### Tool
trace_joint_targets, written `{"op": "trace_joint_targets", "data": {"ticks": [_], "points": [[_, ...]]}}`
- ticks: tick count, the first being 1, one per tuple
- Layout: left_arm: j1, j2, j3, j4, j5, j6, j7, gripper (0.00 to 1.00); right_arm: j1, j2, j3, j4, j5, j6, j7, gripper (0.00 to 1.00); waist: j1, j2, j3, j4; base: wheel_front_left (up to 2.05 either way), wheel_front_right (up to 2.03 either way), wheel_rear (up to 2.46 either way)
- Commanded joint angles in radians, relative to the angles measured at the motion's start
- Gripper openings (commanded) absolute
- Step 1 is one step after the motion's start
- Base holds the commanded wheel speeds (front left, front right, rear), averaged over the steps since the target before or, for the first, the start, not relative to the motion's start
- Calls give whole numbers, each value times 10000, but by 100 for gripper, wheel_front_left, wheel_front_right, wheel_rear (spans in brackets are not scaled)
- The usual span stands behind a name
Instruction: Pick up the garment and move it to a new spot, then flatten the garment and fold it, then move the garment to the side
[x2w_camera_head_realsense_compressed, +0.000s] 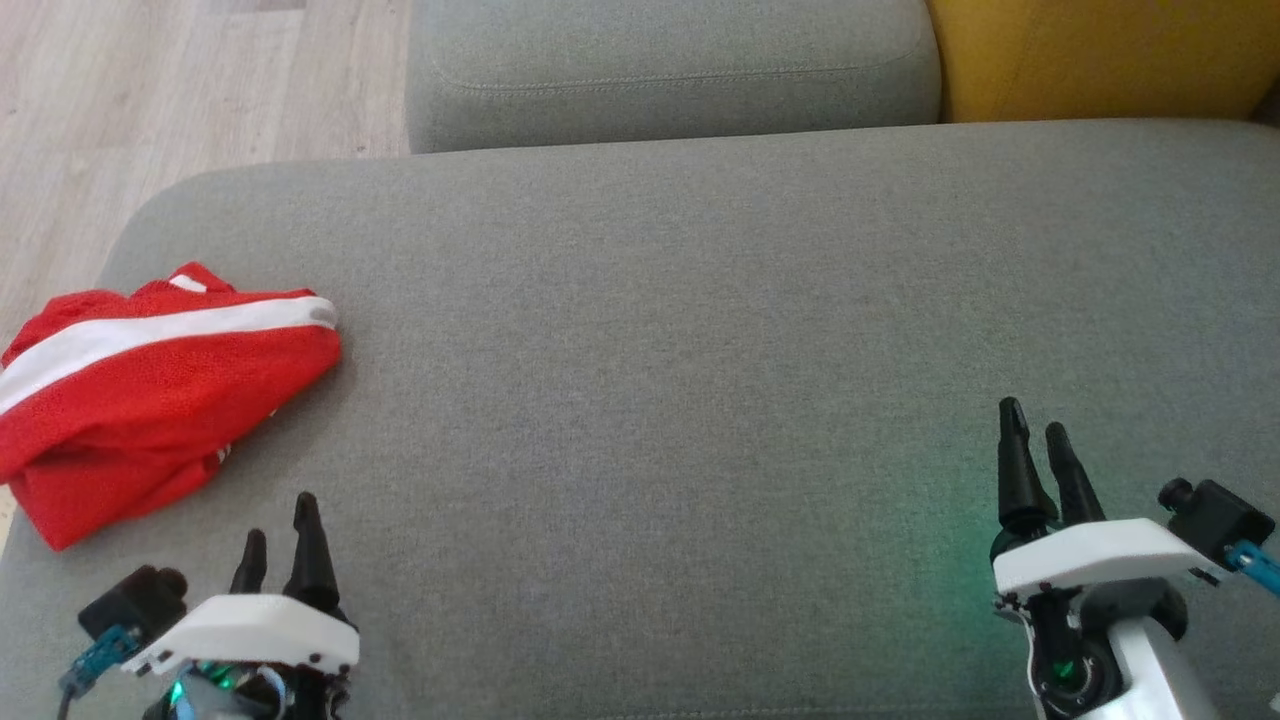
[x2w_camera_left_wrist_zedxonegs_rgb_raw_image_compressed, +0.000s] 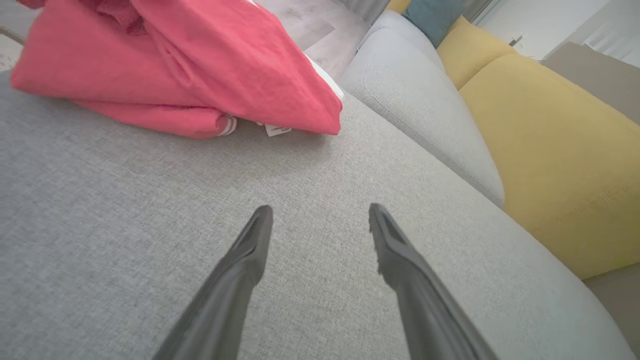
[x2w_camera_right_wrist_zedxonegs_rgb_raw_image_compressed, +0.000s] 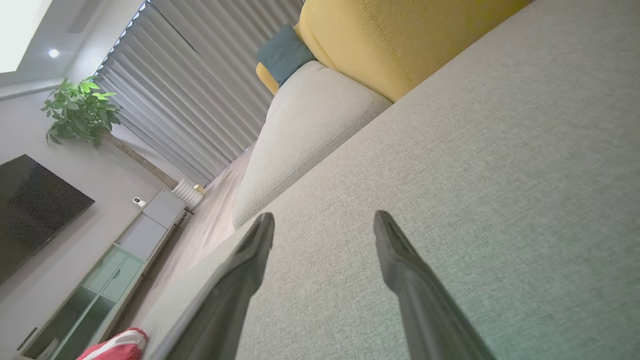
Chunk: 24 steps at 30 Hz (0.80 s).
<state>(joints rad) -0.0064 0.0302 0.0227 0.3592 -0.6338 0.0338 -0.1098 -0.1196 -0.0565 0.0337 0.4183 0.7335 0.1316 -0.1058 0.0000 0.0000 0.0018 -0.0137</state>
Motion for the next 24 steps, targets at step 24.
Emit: {"op": "trace_joint_targets", "data": {"ticks": [24], "points": [[-778, 443, -135, -833, 3118, 837, -800, 100, -724, 4, 191, -433, -3177, -8, -825, 100, 0, 0, 5, 25, 0, 0, 0]]}}
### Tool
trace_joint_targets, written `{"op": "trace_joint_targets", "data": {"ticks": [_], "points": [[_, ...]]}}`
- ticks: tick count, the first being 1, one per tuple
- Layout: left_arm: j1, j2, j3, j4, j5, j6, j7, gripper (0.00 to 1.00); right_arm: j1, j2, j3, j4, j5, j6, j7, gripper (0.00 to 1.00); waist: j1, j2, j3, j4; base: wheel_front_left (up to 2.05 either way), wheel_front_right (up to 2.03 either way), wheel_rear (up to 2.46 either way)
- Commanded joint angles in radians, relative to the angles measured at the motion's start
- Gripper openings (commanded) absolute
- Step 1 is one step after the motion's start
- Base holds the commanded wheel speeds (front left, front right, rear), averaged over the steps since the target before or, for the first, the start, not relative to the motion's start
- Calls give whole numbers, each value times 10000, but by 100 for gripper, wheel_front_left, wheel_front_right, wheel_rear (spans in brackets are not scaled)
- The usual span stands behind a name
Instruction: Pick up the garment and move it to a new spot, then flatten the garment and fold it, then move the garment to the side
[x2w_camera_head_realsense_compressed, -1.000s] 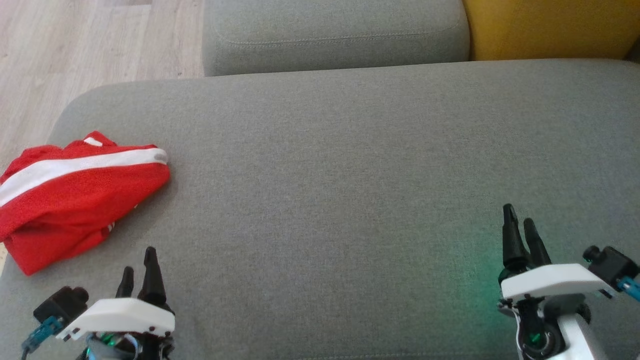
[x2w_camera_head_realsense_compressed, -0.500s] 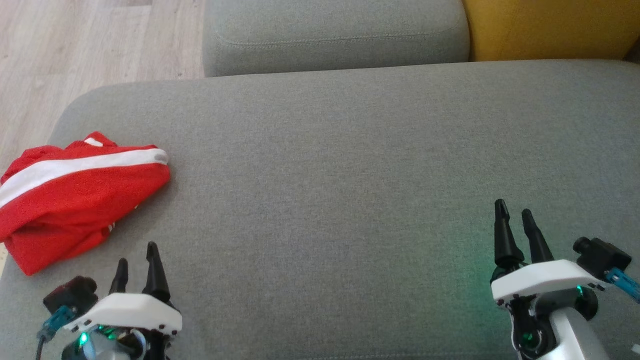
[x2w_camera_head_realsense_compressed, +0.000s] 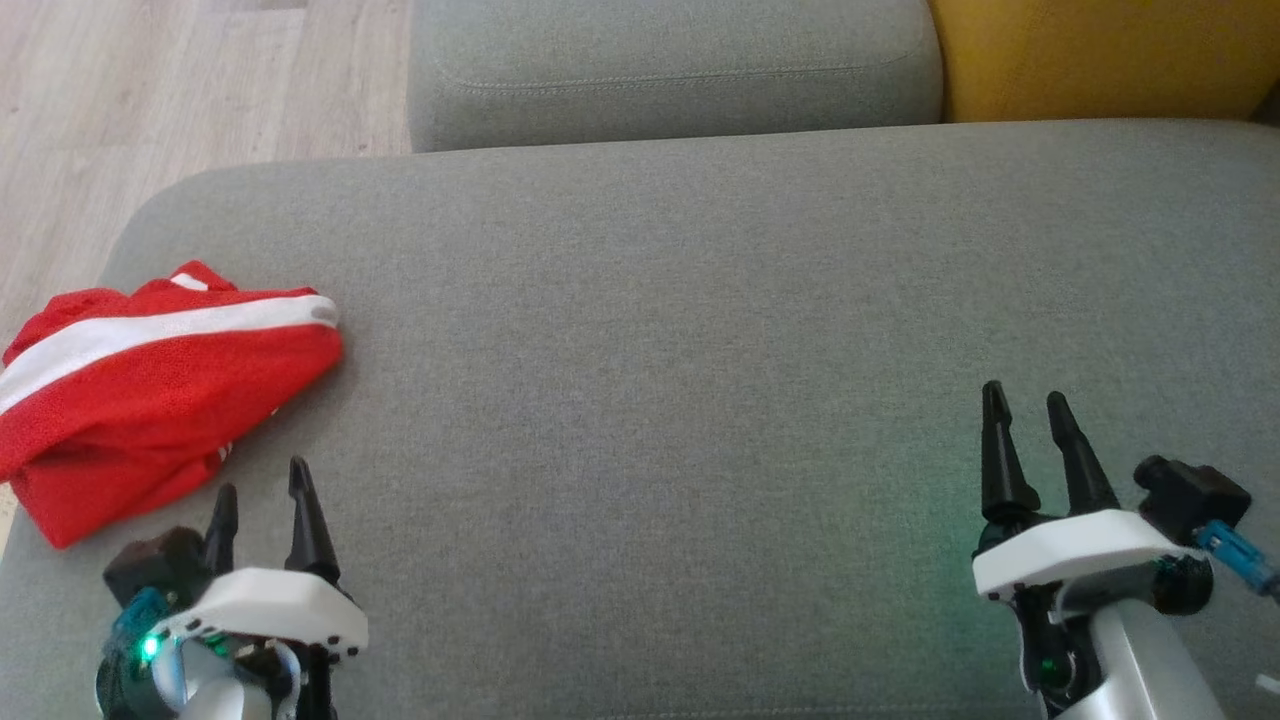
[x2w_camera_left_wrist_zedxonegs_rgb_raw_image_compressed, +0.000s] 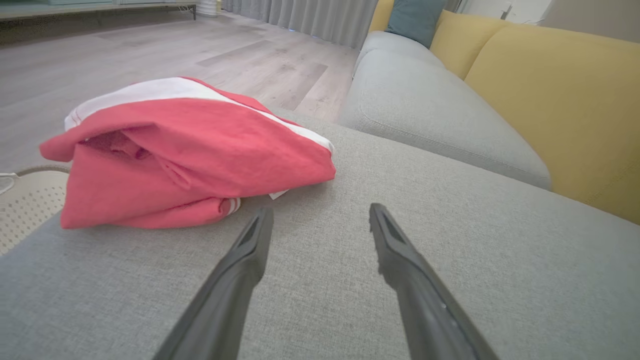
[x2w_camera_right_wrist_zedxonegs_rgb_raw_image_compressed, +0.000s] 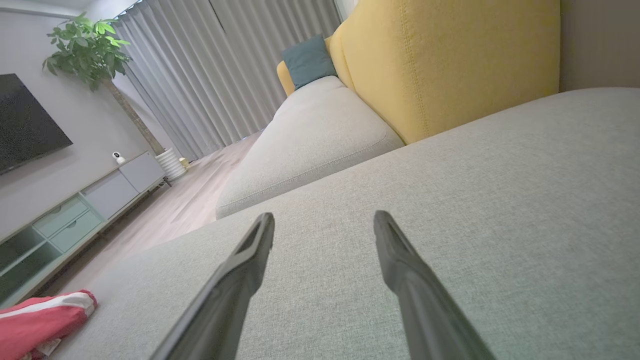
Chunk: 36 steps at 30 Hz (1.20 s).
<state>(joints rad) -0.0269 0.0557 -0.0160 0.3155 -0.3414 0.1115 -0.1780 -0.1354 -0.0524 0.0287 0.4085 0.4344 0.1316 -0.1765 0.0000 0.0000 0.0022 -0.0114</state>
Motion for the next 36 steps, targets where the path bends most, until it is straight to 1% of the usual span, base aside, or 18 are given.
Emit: {"op": "trace_joint_targets", "data": {"ticks": [1, 24, 31, 36], "points": [[-577, 193, 249, -408, 312, 87, -146, 100, -583, -31, 246, -334, -304, -8, -147, 100, 0, 0, 2, 0, 0, 0, 0], [-746, 173, 283, -625, 3031, 530, -819, 100, -845, 17, 1, -238, -3112, -9, -834, 100, 0, 0, 154, -72, 0, 0, 0], [-888, 137, 337, -694, 3090, 414, -837, 100, -866, 20, 61, -292, -3071, -9, -853, 100, 0, 0, 331, 322, 0, 0, 0], [-1047, 113, 375, -750, 3052, 290, -837, 100, -858, 21, 232, -339, -2887, -9, -853, 100, 0, 0, 384, 954, 0, 0, 0]]}}
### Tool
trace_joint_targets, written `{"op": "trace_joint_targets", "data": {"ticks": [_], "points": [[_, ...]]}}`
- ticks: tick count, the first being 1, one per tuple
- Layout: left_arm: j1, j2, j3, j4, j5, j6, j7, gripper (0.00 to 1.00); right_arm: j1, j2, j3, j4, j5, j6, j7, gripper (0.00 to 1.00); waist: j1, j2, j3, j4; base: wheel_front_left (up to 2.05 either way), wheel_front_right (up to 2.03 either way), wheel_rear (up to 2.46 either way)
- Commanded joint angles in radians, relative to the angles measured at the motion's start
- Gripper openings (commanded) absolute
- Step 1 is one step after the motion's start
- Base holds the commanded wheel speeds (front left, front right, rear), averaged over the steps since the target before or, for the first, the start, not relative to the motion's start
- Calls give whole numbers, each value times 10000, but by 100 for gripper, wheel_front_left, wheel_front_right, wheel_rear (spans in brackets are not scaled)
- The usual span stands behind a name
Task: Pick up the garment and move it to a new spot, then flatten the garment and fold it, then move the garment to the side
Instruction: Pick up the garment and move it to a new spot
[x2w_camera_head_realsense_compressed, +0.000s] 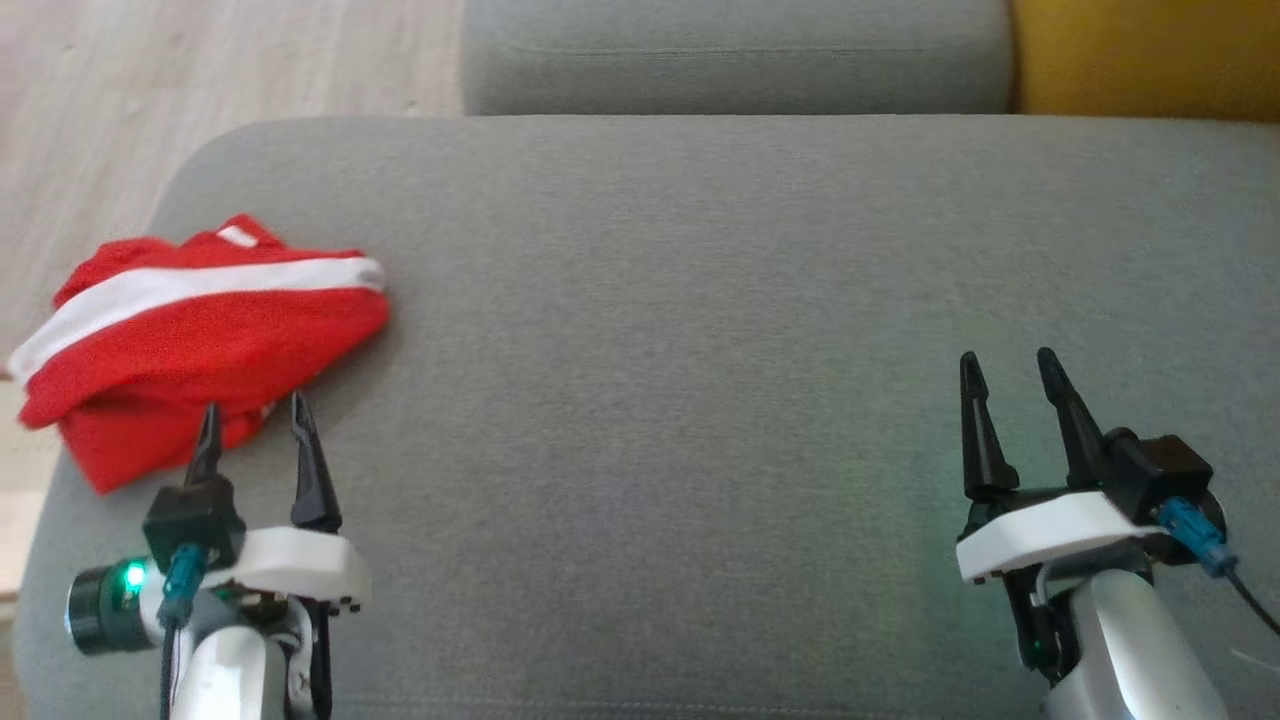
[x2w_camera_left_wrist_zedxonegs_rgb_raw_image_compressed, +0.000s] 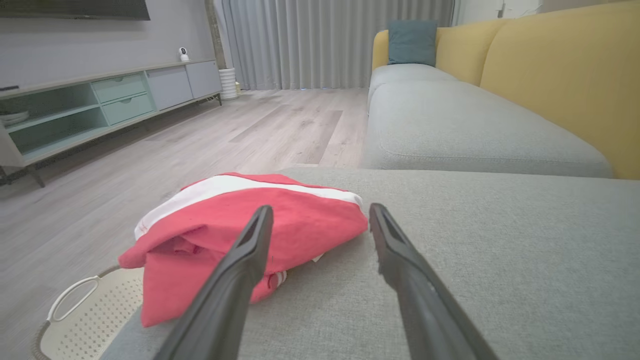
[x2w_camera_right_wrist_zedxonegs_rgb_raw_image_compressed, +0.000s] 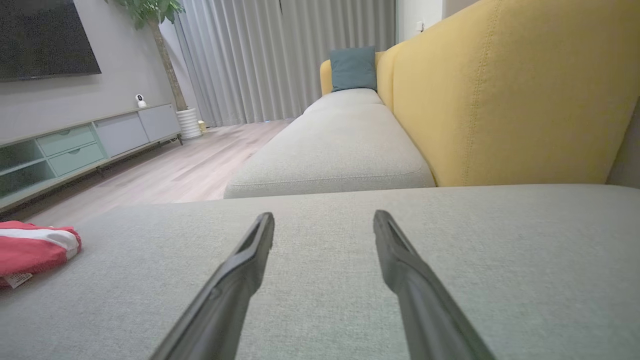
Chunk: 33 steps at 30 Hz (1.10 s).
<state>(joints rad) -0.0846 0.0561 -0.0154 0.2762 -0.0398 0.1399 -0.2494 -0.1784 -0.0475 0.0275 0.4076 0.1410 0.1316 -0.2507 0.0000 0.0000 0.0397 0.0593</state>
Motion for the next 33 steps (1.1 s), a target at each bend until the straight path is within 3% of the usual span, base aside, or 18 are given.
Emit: {"op": "trace_joint_targets", "data": {"ticks": [1, 8, 20, 25, 33], "points": [[-481, 105, 382, -350, 22, -29, -124, 100, -403, -29, 293, -326, 104, -9, -111, 100, 0, 0, -5, 421, 0, 0, 0], [-514, 128, 621, -323, -67, -238, -124, 100, -311, -29, 536, -323, 374, -9, -111, 100, 0, 0, -108, 1839, 0, 0, 0], [-134, 132, 1343, -152, -238, -297, -124, 100, -361, -28, 762, -258, 442, -9, -111, 100, 0, 0, 70, 3579, 0, 0, 0], [-112, 77, 1551, -9, -317, -362, -124, 100, -512, -28, 835, -222, 345, -9, -111, 100, 0, 0, 415, 3821, 0, 0, 0], [-477, -13, 1990, 279, -711, -607, -124, 100, -870, -28, 1168, -276, 46, -9, -111, 100, 0, 0, 1061, 3456, 0, 0, 0]]}}
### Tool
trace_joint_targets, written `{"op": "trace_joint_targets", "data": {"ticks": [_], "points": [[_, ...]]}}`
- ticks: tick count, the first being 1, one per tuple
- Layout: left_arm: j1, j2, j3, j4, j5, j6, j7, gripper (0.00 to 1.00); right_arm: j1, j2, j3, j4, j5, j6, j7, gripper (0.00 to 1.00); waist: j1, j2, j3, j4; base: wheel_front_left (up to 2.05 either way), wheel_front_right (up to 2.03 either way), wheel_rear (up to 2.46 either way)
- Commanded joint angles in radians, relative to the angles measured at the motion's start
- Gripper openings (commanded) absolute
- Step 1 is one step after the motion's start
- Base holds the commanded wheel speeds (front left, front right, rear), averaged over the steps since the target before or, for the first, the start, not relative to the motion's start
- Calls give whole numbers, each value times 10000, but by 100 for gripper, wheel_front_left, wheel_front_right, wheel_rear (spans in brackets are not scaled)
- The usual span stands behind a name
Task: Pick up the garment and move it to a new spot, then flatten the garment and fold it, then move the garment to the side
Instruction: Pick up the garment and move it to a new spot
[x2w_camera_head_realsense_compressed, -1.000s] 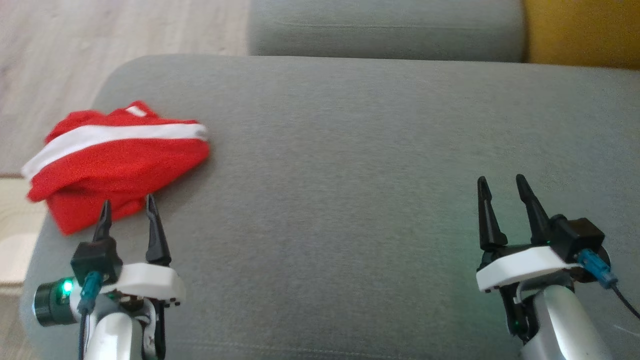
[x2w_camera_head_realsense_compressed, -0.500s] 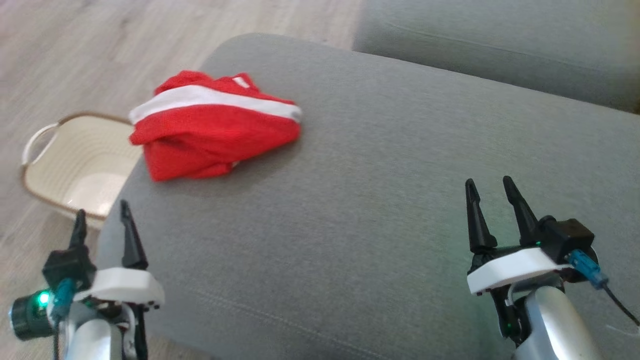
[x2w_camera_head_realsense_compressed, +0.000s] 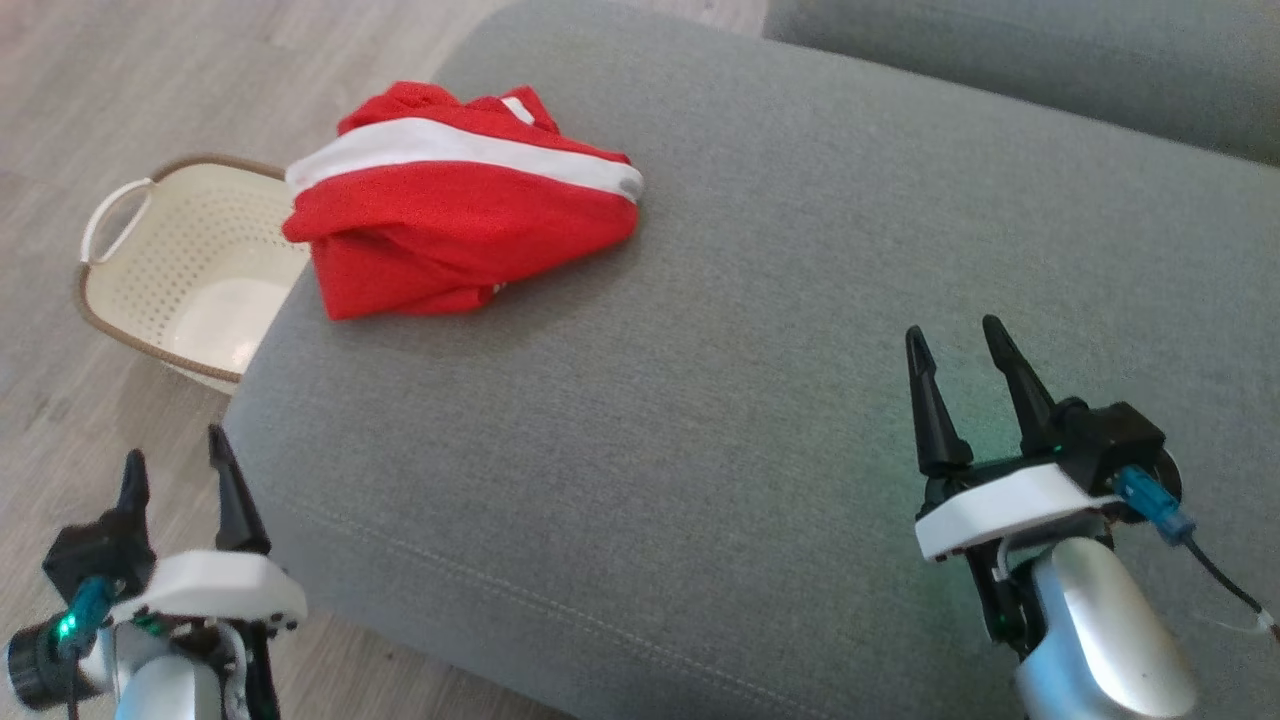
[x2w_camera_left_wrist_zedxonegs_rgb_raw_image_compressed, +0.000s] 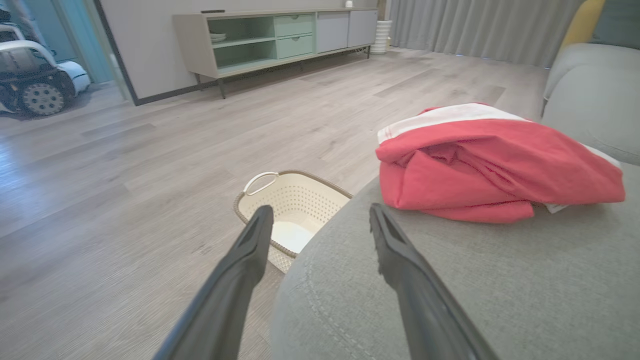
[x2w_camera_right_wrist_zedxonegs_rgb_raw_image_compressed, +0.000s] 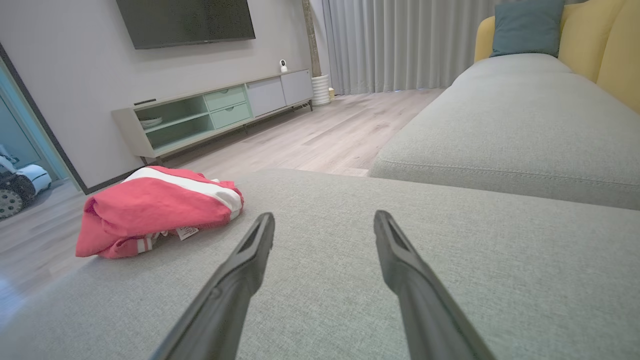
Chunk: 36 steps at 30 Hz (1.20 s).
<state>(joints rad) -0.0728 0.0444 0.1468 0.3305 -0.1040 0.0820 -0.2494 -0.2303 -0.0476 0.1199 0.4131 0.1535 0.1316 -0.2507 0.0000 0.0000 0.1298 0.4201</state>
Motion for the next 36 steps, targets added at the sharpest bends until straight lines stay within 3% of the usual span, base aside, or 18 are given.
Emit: {"op": "trace_joint_targets", "data": {"ticks": [1, 8, 16, 27, 36], "points": [[-693, 97, 401, -203, -123, -92, -124, 100, -393, -30, 272, -363, -131, -9, -111, 100, 0, 0, 265, -230, 0, 0, 0], [-1813, 96, 752, 482, -286, -687, -124, 100, -787, -279, 612, -581, -261, -9, -111, 100, 0, 0, 1046, -867, 0, 0, 0], [-3694, 788, 979, 1763, 74, -1249, -124, 100, -1309, -608, 917, -960, -298, -9, -111, 100, 0, 0, 2153, -1496, 0, 0, 0], [-5929, 1515, 1081, 4141, 176, -1346, -124, 100, -1825, -805, 1193, -1263, -288, -9, -111, 100, 0, 0, 3033, -2003, 0, 0, 0], [-7256, 2009, 975, 6774, 348, -792, -124, 100, -1899, -838, 1180, -1257, -246, -9, -111, 100, 0, 0, 3229, -2233, 0, 0, 0]]}}
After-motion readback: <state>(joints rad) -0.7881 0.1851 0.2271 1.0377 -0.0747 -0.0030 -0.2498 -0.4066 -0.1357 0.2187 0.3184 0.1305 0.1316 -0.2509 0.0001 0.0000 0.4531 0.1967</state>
